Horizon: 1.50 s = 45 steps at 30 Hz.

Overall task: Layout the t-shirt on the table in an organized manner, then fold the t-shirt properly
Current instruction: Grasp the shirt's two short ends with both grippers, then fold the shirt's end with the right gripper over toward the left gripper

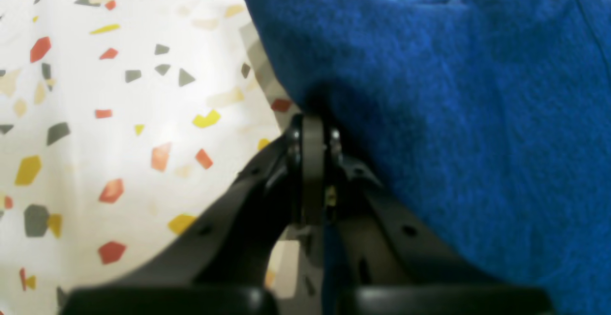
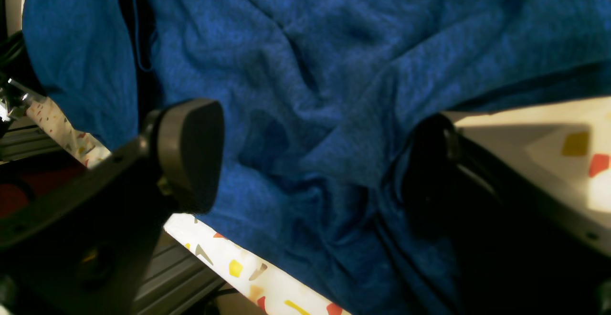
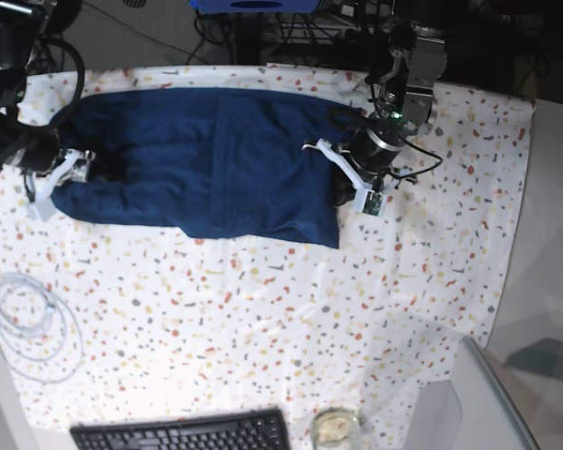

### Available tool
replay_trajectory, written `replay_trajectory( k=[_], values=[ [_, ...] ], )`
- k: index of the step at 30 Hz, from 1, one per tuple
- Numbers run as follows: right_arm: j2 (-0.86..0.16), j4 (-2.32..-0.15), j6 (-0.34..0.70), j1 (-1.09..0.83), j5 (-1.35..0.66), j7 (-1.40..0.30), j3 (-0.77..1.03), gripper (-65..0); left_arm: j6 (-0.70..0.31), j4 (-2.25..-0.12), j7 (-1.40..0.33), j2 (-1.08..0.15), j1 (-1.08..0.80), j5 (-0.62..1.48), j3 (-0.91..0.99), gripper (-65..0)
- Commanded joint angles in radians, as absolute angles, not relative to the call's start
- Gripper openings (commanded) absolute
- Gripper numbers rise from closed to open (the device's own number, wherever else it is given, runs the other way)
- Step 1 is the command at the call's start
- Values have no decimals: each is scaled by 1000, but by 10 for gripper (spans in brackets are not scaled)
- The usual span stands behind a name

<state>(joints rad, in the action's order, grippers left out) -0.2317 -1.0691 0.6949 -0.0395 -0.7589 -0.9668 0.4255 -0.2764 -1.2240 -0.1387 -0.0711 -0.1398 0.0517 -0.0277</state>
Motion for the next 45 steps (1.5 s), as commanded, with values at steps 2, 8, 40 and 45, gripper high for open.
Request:
replay_trajectory(
  k=[2, 8, 40, 45],
  values=[
    [-232, -1070, 698, -45, -736, -1015, 421, -237, -280, -1244, -114, -74, -133, 53, -27, -650],
    [-231, -1067, 698, -39, -734, -1012, 417, -330, -280, -1267, -117, -87, -150, 53, -25, -650],
    [27, -1531, 605, -81, -740, -1242, 280, -644, -280, -1293, -120, -79, -185, 62, -82, -650],
    [48, -1529, 527, -84, -740, -1234, 209, -644, -280, -1293, -119, -79, -199, 62, -82, -650]
  ],
)
